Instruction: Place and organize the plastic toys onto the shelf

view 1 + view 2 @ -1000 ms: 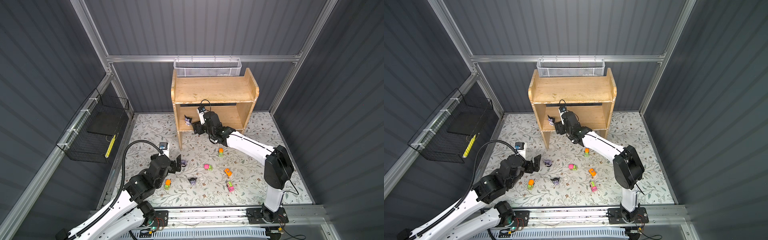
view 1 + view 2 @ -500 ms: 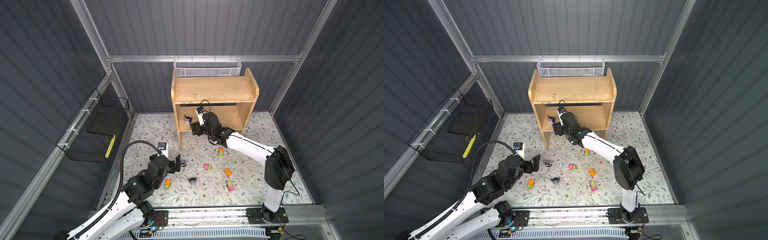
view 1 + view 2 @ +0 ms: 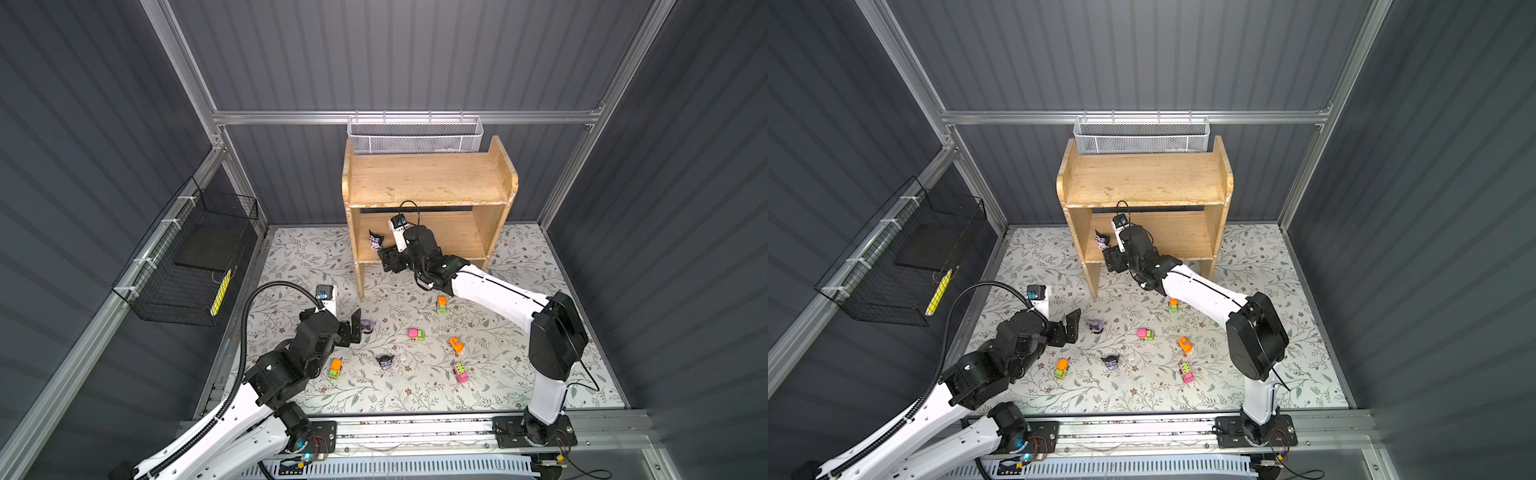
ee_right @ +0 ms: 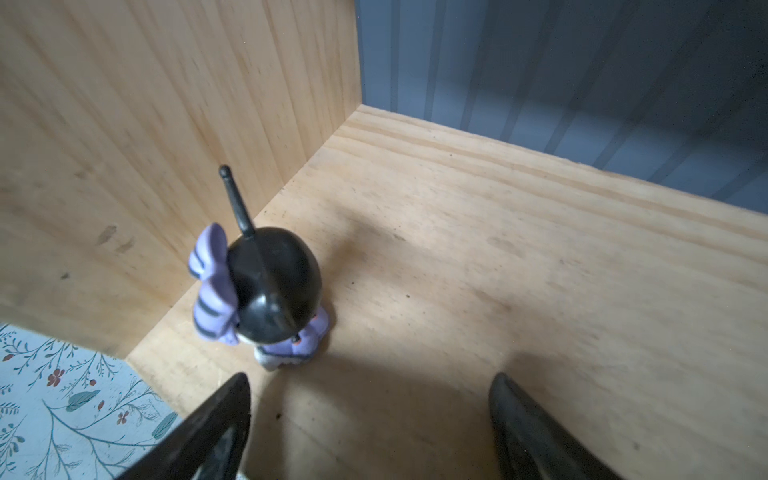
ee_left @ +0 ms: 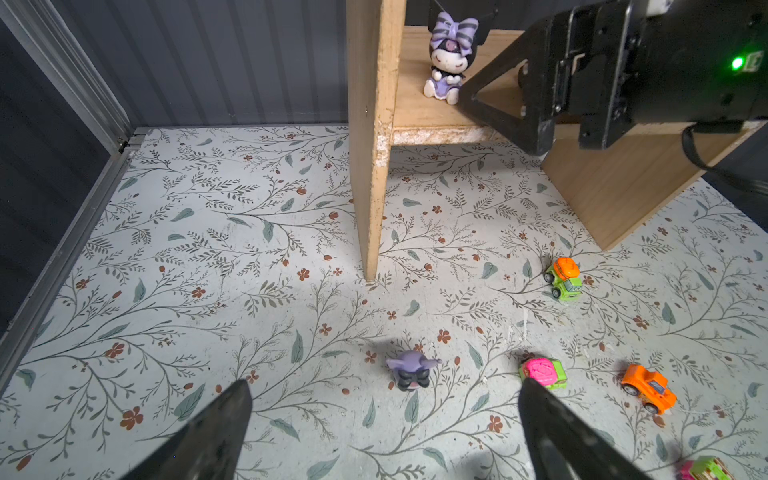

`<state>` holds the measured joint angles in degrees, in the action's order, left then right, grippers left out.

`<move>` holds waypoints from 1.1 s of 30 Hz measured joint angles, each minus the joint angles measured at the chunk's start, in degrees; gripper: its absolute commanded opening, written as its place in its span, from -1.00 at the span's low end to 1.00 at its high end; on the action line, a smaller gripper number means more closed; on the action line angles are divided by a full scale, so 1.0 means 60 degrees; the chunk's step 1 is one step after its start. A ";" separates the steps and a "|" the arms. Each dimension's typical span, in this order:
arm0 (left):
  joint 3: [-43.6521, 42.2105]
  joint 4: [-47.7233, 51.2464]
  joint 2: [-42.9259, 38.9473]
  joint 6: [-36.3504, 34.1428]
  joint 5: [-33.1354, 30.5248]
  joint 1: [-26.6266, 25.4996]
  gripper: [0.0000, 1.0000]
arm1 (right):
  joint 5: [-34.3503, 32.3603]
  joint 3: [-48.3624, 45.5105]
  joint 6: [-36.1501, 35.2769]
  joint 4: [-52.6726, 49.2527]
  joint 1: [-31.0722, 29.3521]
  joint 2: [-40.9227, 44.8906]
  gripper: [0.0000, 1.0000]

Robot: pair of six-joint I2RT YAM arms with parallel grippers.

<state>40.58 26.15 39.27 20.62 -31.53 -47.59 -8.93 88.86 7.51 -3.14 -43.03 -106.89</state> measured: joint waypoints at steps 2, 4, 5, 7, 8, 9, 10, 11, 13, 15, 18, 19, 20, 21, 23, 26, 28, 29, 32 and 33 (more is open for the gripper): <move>0.0000 0.0000 0.0000 -0.0004 0.0000 0.0000 0.99 | 0.0004 0.0015 0.0000 -0.0025 -0.0025 0.0000 0.78; 0.0000 0.0000 0.0000 -0.0004 0.0000 0.0000 0.99 | 0.0004 0.0026 0.0000 -0.0044 -0.0040 0.0000 0.78; 0.0000 0.0000 0.0000 -0.0004 0.0000 0.0000 0.99 | 0.0007 0.0055 0.0000 -0.0066 -0.0044 -0.0015 0.78; 0.0000 0.0000 0.0004 -0.0004 0.0000 0.0000 0.99 | 0.0025 0.0146 0.0000 -0.0138 -0.0044 -0.0062 0.78; 0.0000 0.0000 0.0018 -0.0004 0.0000 0.0000 0.99 | 0.0025 0.0182 -0.0004 -0.0157 -0.0044 -0.0084 0.78; 0.0000 0.0000 0.0029 -0.0004 0.0000 0.0000 0.99 | 0.0022 0.0215 -0.0004 -0.0189 -0.0044 -0.0109 0.78; 0.0000 0.0004 0.0036 -0.0004 0.0000 0.0000 1.00 | 0.0022 0.0233 -0.0004 -0.0200 -0.0044 -0.0120 0.78; 0.0000 0.0004 0.0036 -0.0004 0.0000 0.0000 0.99 | 0.0018 0.0266 -0.0004 -0.0208 -0.0044 -0.0146 0.78; 0.0000 0.0004 0.0036 -0.0004 0.0000 0.0000 1.00 | -0.0007 0.0335 -0.0004 -0.0197 -0.0044 -0.0204 0.78; 0.0000 0.0004 0.0036 -0.0004 0.0000 0.0000 0.99 | -0.0044 0.0372 -0.0007 -0.0200 -0.0044 -0.0233 0.78; 0.0000 0.0007 0.0036 -0.0004 0.0000 0.0000 0.99 | -0.0069 0.0372 -0.0007 -0.0200 -0.0040 -0.0233 0.78; 0.0000 0.0004 0.0036 -0.0004 0.0000 0.0000 1.00 | -0.0084 0.0372 -0.0007 -0.0200 -0.0040 -0.0237 0.78; 0.0000 0.0004 0.0036 -0.0004 0.0000 0.0000 1.00 | -0.0102 0.0372 -0.0007 -0.0200 -0.0040 -0.0237 0.78; 0.0000 0.0004 0.0036 -0.0004 0.0000 0.0000 1.00 | -0.0120 0.0372 -0.0007 -0.0200 -0.0040 -0.0237 0.78; 0.0000 0.0007 0.0036 -0.0004 0.0000 0.0000 0.99 | -0.0171 0.0372 -0.0007 -0.0200 -0.0040 -0.0240 0.78; 0.0000 0.0004 0.0036 -0.0004 0.0000 0.0000 0.99 | -0.0306 0.0372 0.0000 -0.0200 -0.0022 -0.0248 0.78; 0.0000 0.0004 0.0036 -0.0004 0.0000 0.0000 0.99 | -0.0382 0.0372 0.0004 -0.0197 0.0000 -0.0255 0.78; 0.0000 0.0004 0.0036 -0.0004 0.0000 0.0000 0.99 | -0.0415 0.0372 0.0004 -0.0197 0.0004 -0.0259 0.78; 0.0000 0.0004 0.0036 -0.0004 0.0000 0.0000 1.00 | -0.0484 0.0372 0.0007 -0.0168 0.0022 -0.0280 0.78; 0.0000 0.0004 0.0036 -0.0004 0.0000 0.0000 0.99 | -0.0495 0.0372 0.0011 -0.0153 0.0022 -0.0284 0.78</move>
<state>40.58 26.17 39.48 20.60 -31.53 -47.59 -11.90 91.09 7.57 -4.05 -42.89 -108.60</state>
